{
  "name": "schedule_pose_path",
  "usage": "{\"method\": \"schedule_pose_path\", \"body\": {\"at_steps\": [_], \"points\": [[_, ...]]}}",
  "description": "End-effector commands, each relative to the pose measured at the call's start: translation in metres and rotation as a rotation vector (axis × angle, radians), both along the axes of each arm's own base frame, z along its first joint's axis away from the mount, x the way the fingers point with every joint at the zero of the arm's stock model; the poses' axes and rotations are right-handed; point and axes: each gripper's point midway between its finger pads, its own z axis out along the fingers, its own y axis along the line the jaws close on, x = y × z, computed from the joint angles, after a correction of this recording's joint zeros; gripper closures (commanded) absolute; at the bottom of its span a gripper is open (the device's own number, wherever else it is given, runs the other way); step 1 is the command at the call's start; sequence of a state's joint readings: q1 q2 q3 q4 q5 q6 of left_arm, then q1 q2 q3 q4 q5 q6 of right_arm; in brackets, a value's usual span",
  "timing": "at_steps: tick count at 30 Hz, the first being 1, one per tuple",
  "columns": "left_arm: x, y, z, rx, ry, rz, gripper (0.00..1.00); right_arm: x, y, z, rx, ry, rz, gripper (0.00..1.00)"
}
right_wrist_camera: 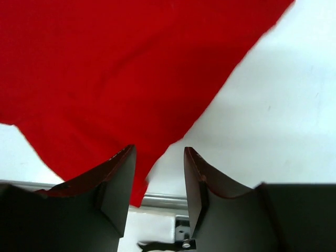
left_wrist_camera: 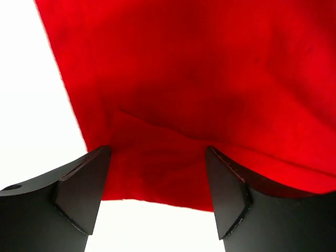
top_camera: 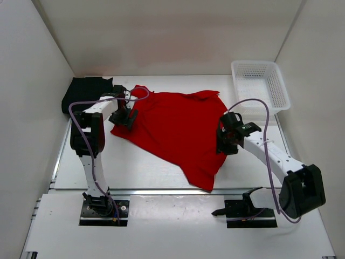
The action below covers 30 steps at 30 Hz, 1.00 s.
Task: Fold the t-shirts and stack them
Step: Flatten out the tshirt
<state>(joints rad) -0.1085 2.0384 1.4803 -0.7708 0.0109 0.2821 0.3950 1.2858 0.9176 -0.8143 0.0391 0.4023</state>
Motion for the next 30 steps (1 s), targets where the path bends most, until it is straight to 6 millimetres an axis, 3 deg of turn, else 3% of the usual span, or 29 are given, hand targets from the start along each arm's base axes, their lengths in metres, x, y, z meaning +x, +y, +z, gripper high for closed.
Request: {"method": "schedule_pose_path", "body": {"at_steps": [1,7,10,14,16,19,21,26,29,30], "points": [[0.031,-0.004,0.030,-0.030,-0.137,0.033,0.16,-0.005,0.008,0.020,0.118,-0.072,-0.100,0.62],[0.027,-0.005,0.036,-0.039,-0.168,0.074,0.17,-0.071,0.014,-0.012,0.096,0.122,-0.036,0.62],[0.038,-0.012,0.049,-0.045,-0.211,0.045,0.13,-0.097,0.019,-0.024,0.089,0.196,0.011,0.63],[0.035,-0.005,0.027,-0.010,-0.153,0.052,0.17,-0.118,0.023,-0.034,0.077,0.239,0.056,0.58],[0.024,0.000,0.020,0.004,-0.117,0.058,0.22,-0.119,0.026,-0.035,0.093,0.237,0.056,0.50],[0.001,-0.002,0.009,-0.015,-0.071,0.052,0.38,-0.124,0.039,-0.039,0.138,0.240,0.090,0.40],[-0.005,-0.002,0.009,-0.009,-0.061,0.049,0.50,-0.125,0.040,-0.044,0.121,0.257,0.103,0.39],[-0.012,-0.001,0.018,-0.018,-0.075,0.048,0.62,-0.124,0.043,-0.051,0.131,0.260,0.142,0.39],[-0.014,0.001,0.026,0.002,-0.093,0.046,0.76,-0.124,0.044,-0.059,0.166,0.263,0.146,0.39],[-0.015,0.002,0.026,0.011,-0.092,0.041,0.77,-0.122,0.045,-0.061,0.172,0.255,0.137,0.42]]}}
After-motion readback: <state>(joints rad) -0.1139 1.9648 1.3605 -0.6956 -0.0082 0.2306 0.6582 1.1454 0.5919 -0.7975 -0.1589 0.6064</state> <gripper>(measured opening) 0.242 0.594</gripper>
